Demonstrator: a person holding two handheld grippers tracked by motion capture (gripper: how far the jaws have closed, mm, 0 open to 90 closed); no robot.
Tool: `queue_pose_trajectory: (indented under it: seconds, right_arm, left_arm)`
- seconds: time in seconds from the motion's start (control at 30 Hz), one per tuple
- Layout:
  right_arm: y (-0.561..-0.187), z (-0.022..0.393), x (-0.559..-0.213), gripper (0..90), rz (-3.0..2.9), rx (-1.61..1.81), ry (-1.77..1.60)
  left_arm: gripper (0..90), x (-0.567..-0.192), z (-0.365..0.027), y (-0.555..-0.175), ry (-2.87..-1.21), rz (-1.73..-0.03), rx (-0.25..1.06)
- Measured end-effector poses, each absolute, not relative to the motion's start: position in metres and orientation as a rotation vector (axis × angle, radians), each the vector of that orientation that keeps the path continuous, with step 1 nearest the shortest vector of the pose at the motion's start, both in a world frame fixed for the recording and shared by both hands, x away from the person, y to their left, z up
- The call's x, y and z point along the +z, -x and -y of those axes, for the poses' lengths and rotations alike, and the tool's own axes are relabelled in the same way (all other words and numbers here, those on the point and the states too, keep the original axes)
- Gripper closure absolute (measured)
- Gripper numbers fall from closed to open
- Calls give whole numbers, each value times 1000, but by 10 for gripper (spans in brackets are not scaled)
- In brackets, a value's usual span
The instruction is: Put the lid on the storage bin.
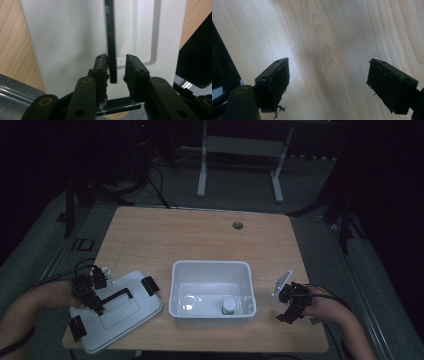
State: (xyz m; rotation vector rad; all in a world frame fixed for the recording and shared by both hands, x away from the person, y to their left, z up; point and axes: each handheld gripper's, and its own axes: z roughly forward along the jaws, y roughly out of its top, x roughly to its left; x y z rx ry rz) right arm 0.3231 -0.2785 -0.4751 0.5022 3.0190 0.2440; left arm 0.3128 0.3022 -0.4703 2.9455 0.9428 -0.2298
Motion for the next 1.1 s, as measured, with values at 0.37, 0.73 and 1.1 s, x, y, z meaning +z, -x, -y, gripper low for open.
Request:
queue_pose_trajectory:
  seconds: [0.37,0.73,1.1]
  right_arm:
    - [-323,284,-480,176,-3013,258,-534]
    - [-324,281,-481,176,-3019,244,-525]
    - [-322,281,-481,175,-3014,260,-536]
  left_arm:
    - [775,-481,-301,-317,-2911,-991,-240]
    - [836,-480,-301,-315,-2891,-1012,-254]
    - [839,-462,-303,-313,-2893,-996,-200]
